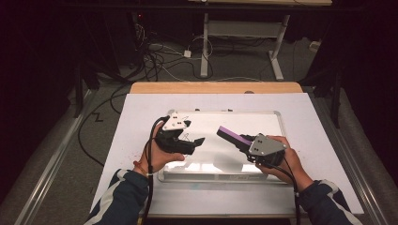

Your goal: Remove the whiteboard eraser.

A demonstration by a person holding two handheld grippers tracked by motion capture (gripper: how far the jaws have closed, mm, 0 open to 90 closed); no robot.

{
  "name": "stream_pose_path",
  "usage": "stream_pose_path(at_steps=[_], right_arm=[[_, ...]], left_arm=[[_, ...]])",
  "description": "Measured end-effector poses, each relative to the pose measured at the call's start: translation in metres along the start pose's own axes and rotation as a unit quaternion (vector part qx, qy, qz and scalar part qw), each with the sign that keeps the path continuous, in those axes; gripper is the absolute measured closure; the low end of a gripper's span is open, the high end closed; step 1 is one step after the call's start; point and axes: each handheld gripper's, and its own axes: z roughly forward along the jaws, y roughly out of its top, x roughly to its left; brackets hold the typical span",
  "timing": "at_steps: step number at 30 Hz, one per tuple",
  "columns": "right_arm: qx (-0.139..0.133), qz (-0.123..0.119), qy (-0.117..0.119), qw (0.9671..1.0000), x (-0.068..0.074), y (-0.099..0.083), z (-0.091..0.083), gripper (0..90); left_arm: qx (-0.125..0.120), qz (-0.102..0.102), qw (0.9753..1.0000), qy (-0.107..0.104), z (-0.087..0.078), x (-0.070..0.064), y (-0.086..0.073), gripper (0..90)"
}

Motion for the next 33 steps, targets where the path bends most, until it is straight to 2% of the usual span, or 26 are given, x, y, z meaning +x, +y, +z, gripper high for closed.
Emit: stream_pose_path(at_steps=[1, 2, 4, 5, 6, 8, 9, 12, 14, 16, 18, 20, 21, 22, 23, 24, 25, 26, 27, 28, 29, 30, 31, 32, 33], right_arm=[[-0.001, -0.002, 0.016, 0.9999, -0.001, 0.004, 0.004, 63.5], [-0.001, -0.002, 0.016, 0.9999, -0.001, 0.004, 0.004, 63.5], [-0.003, 0.005, 0.039, 0.9992, -0.004, 0.007, 0.007, 63.5], [0.010, 0.009, 0.052, 0.9986, -0.008, 0.011, 0.011, 63.5], [0.010, 0.009, 0.052, 0.9986, -0.008, 0.011, 0.011, 63.5], [0.017, 0.006, 0.067, 0.9976, -0.010, 0.014, 0.013, 63.5], [0.021, 0.002, 0.074, 0.9970, -0.012, 0.015, 0.014, 63.5], [0.030, -0.021, 0.089, 0.9953, -0.012, 0.017, 0.016, 63.4], [0.038, -0.041, 0.097, 0.9937, -0.010, 0.017, 0.017, 63.5], [0.039, -0.059, 0.103, 0.9922, -0.008, 0.018, 0.017, 63.4], [0.034, -0.082, 0.095, 0.9915, -0.002, 0.019, 0.016, 63.5], [0.026, -0.132, 0.091, 0.9867, 0.005, 0.024, 0.014, 63.5], [0.026, -0.132, 0.091, 0.9867, 0.005, 0.024, 0.014, 63.5], [0.024, -0.166, 0.081, 0.9825, 0.012, 0.028, 0.012, 63.5], [0.025, -0.185, 0.072, 0.9799, 0.015, 0.029, 0.011, 63.5], [0.025, -0.185, 0.072, 0.9799, 0.015, 0.029, 0.011, 63.5], [0.021, -0.223, 0.059, 0.9728, 0.020, 0.030, 0.009, 63.6], [0.021, -0.241, 0.053, 0.9690, 0.023, 0.030, 0.009, 63.6], [0.019, -0.251, 0.048, 0.9667, 0.027, 0.031, 0.008, 63.6], [0.019, -0.251, 0.048, 0.9667, 0.027, 0.031, 0.008, 63.6], [0.013, -0.282, 0.033, 0.9588, 0.033, 0.031, 0.008, 63.6], [0.013, -0.298, 0.023, 0.9542, 0.036, 0.031, 0.008, 63.6], [0.013, -0.298, 0.023, 0.9542, 0.036, 0.031, 0.008, 63.6], [0.009, -0.321, 0.011, 0.9471, 0.040, 0.031, 0.006, 63.6], [0.009, -0.321, 0.011, 0.9471, 0.040, 0.031, 0.006, 63.6]], left_arm=[[0.005, 0.014, 0.9999, 0.006, 0.003, -0.002, 0.001, 20.3], [0.012, 0.032, 0.9993, 0.012, 0.006, -0.004, 0.003, 20.3], [0.021, 0.060, 0.9978, 0.020, 0.010, -0.010, 0.005, 20.4], [0.024, 0.074, 0.9967, 0.023, 0.012, -0.013, 0.007, 20.3], [0.027, 0.088, 0.9954, 0.026, 0.014, -0.015, 0.008, 20.3], [0.034, 0.109, 0.9930, 0.029, 0.018, -0.019, 0.010, 21.0], [0.034, 0.111, 0.9929, 0.026, 0.019, -0.019, 0.010, 22.1], [0.025, 0.097, 0.9950, 0.006, 0.020, -0.016, 0.012, 25.7], [0.023, 0.091, 0.9955, -0.014, 0.020, -0.012, 0.014, 29.0], [0.030, 0.086, 0.9953, -0.031, 0.021, -0.009, 0.016, 29.1], [0.041, 0.077, 0.9947, -0.054, 0.025, -0.006, 0.019, 28.5], [0.057, 0.076, 0.9924, -0.079, 0.030, -0.005, 0.022, 27.6], [0.068, 0.077, 0.9908, -0.087, 0.032, -0.004, 0.023, 27.6], [0.076, 0.078, 0.9890, -0.099, 0.034, -0.004, 0.024, 26.1], [0.085, 0.074, 0.9866, -0.118, 0.035, -0.003, 0.025, 26.3], [0.096, 0.074, 0.9836, -0.133, 0.038, -0.002, 0.026, 26.3], [0.106, 0.075, 0.9817, -0.140, 0.039, -0.002, 0.026, 23.7], [0.115, 0.075, 0.9788, -0.152, 0.041, -0.001, 0.026, 23.9], [0.125, 0.075, 0.9754, -0.165, 0.042, 0.000, 0.026, 23.3], [0.136, 0.079, 0.9727, -0.171, 0.044, 0.000, 0.026, 23.3], [0.142, 0.081, 0.9713, -0.173, 0.045, 0.000, 0.025, 21.7], [0.146, 0.083, 0.9692, -0.180, 0.046, 0.000, 0.025, 22.3], [0.153, 0.083, 0.9665, -0.189, 0.047, 0.000, 0.025, 22.3], [0.158, 0.084, 0.9651, -0.191, 0.048, 0.000, 0.025, 20.6], [0.161, 0.088, 0.9635, -0.196, 0.049, 0.000, 0.025, 20.6]])
